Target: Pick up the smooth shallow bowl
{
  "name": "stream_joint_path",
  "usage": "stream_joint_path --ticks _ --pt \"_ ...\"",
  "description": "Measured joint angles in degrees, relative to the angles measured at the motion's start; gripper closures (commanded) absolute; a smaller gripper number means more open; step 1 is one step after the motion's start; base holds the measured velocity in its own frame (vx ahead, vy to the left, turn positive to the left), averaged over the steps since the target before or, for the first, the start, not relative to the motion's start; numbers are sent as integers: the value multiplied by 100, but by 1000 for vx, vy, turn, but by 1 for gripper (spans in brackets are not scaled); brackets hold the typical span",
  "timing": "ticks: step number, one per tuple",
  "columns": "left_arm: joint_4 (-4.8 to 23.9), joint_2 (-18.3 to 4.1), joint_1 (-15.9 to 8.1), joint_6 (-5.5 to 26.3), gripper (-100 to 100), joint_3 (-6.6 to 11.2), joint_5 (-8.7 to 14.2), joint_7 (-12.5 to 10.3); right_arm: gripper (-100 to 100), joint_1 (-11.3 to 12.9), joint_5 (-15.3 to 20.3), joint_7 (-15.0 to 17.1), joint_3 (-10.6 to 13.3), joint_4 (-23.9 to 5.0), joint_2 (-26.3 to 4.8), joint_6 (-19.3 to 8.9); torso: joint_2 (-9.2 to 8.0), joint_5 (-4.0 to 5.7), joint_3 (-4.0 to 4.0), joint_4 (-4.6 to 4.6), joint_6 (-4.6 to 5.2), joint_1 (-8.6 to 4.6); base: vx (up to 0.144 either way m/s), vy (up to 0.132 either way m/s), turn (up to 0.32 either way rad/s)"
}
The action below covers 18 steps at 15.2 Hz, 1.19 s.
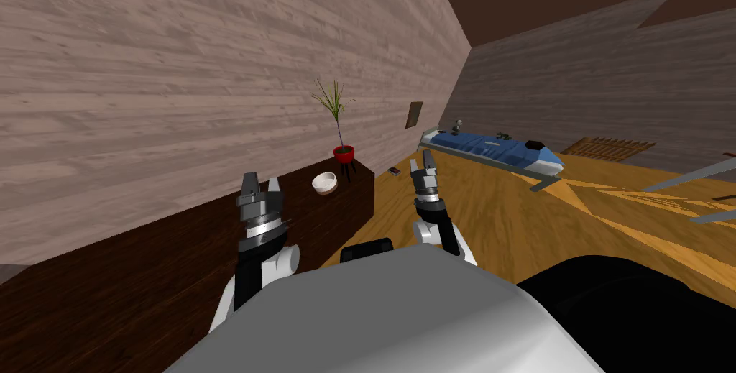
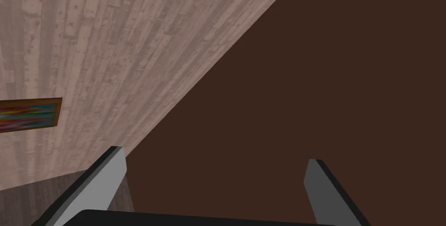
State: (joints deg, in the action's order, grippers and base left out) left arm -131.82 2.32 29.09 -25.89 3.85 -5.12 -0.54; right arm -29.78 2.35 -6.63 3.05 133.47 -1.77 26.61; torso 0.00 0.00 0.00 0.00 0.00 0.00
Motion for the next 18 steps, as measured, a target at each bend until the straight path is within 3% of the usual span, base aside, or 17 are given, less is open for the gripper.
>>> stream_joint_path --ticks 7,12,18 --pt "81 -726 2 339 -100 173 134 29 0 0 0 0 0 0 0 0 7 2 -4 -2 1 -9 14 -24 -39" --pt "200 -1266 18 864 -100 416 331 90 0 0 0 0 1 0 0 0 13 4 -8 -3 1 -16 31 -42 -59" --pt "292 -1700 18 1566 -100 716 570 147 0 0 0 0 0 0 0 0 14 3 -8 -3 1 -14 32 -41 -65"
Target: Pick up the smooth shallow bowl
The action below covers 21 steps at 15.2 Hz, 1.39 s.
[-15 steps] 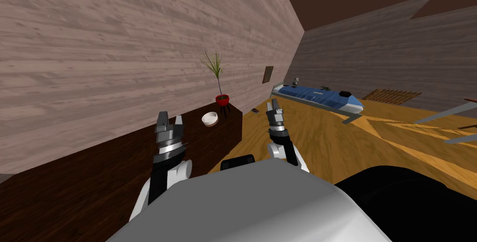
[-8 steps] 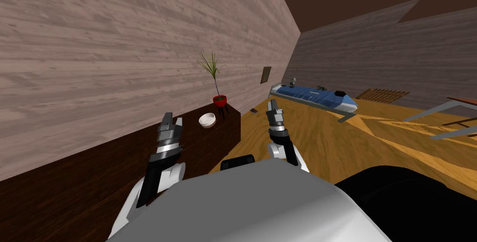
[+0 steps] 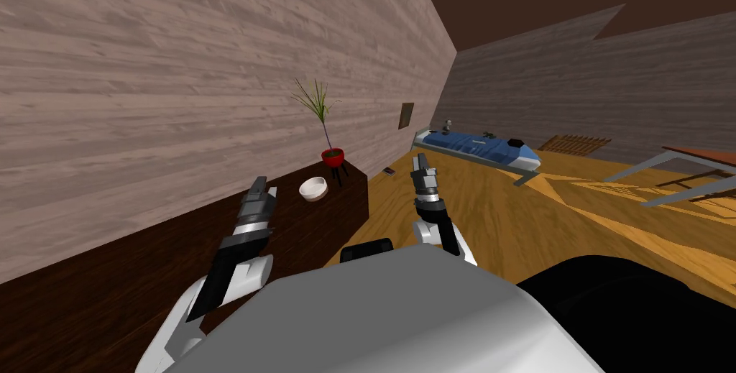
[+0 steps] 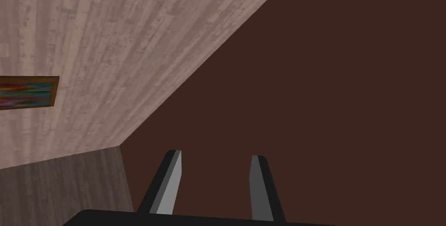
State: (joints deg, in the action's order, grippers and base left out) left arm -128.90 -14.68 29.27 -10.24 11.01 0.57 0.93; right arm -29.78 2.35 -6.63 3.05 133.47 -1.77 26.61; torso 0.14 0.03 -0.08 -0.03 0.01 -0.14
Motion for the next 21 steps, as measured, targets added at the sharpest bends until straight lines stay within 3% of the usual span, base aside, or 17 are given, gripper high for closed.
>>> stream_joint_path --ticks 11,21 --pt "256 -589 66 1206 -100 586 477 112 0 0 0 0 0 0 0 0 4 0 -2 -1 0 -2 34 -38 -60" --pt "446 -880 73 2242 -100 1000 808 229 0 0 0 0 0 0 0 0 -4 0 3 1 1 0 30 -35 -58"
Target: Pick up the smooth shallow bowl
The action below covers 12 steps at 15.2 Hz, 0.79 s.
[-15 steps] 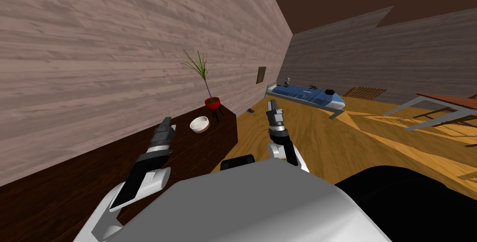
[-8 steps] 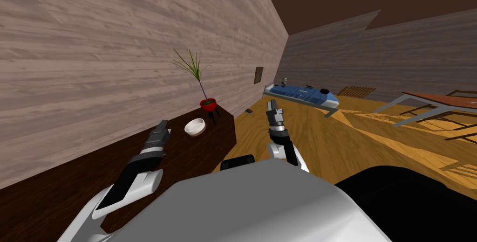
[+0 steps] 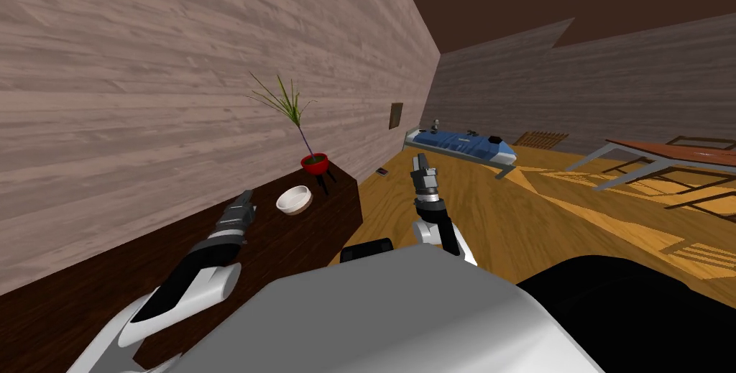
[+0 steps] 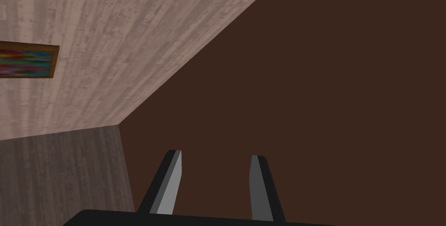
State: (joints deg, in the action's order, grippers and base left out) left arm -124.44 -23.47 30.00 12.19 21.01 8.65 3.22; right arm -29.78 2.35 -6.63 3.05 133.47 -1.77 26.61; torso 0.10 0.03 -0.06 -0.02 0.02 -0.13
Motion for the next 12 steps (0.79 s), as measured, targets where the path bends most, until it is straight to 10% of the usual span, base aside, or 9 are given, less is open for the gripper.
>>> stream_joint_path --ticks 12 --pt "258 -376 82 1298 -100 609 508 127 0 0 0 0 0 0 0 0 7 1 -4 -2 0 -4 39 -35 -61"
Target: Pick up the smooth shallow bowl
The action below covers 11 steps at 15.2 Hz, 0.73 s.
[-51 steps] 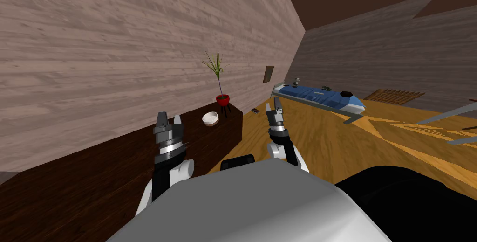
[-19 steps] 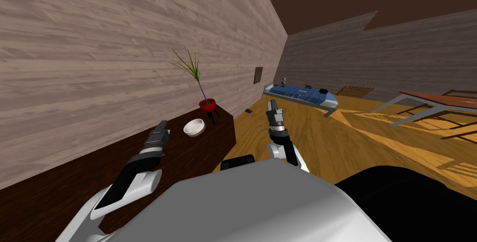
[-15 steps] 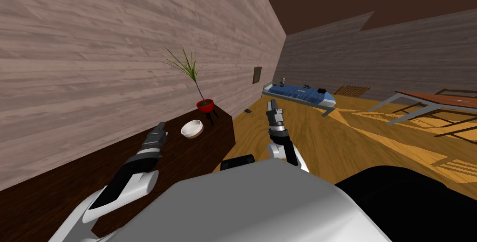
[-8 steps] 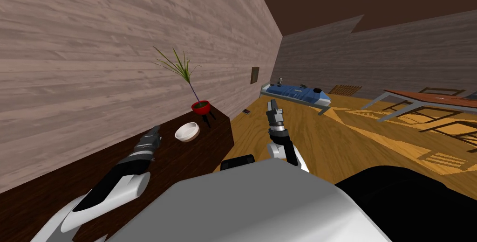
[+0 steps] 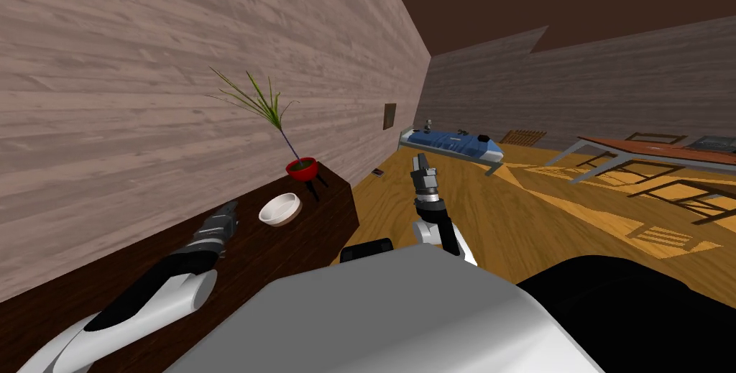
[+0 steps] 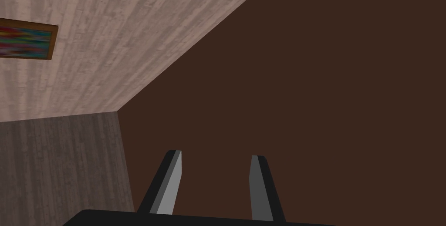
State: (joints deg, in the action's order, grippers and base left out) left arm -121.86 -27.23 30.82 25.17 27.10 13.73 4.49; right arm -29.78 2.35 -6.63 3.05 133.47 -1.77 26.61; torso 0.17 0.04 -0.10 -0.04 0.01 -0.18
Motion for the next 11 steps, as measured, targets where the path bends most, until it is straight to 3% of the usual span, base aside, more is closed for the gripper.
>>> stream_joint_path --ticks 11 --pt "198 -253 24 1167 -100 491 409 105 0 0 0 0 0 0 0 0 -6 -1 3 1 0 3 35 -30 -60"
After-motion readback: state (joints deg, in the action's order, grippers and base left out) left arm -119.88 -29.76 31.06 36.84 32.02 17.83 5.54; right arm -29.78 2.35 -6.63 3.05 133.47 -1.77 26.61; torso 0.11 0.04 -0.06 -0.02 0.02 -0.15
